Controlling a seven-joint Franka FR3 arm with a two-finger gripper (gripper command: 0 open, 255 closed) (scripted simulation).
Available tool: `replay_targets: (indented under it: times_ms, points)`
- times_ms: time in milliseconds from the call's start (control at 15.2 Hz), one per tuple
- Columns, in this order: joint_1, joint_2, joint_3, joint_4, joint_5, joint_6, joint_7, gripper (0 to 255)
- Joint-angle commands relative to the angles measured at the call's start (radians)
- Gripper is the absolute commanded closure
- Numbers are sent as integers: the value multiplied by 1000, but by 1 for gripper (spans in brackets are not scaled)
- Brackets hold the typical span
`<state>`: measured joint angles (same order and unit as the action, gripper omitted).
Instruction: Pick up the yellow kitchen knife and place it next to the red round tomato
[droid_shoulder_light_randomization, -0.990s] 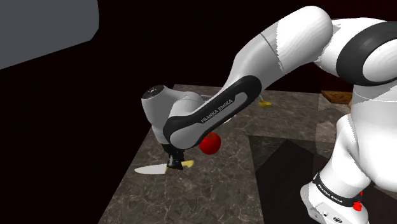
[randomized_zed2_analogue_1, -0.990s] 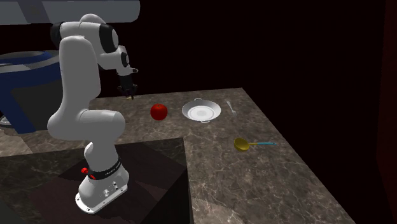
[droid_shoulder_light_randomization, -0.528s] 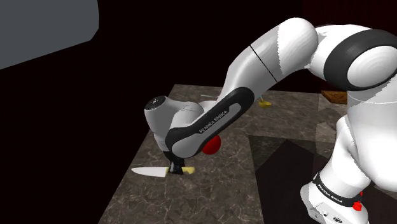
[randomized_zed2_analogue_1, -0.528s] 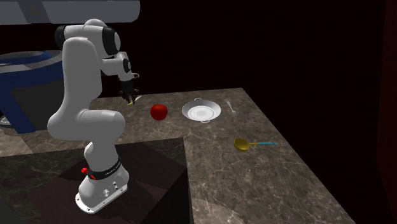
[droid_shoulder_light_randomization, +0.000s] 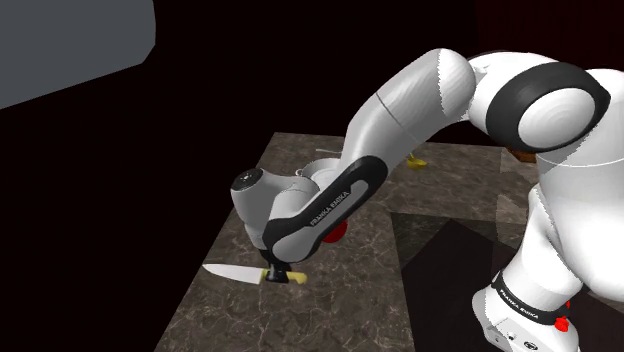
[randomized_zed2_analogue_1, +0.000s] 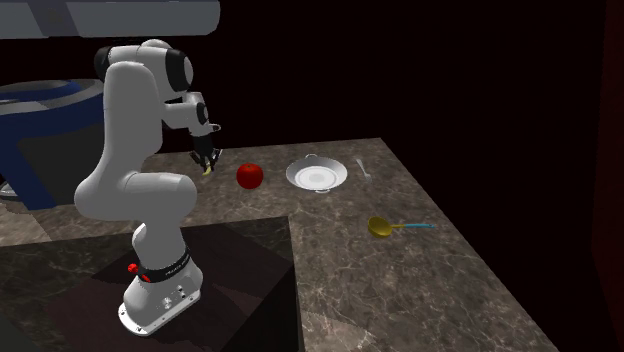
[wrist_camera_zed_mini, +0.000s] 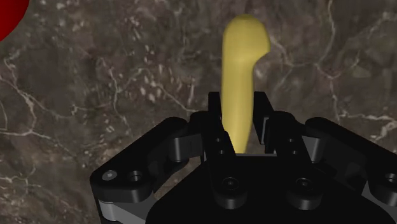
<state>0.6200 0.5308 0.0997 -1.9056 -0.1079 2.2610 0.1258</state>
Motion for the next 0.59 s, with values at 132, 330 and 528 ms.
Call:
replay_targets:
  times_ms: [132,330,528]
  points:
    - [3,28,-2,0,-4,28,5,255]
    - [3,28,-2,0,-4,28,5,255]
    - [3,28,-2,0,-4,28,5,255]
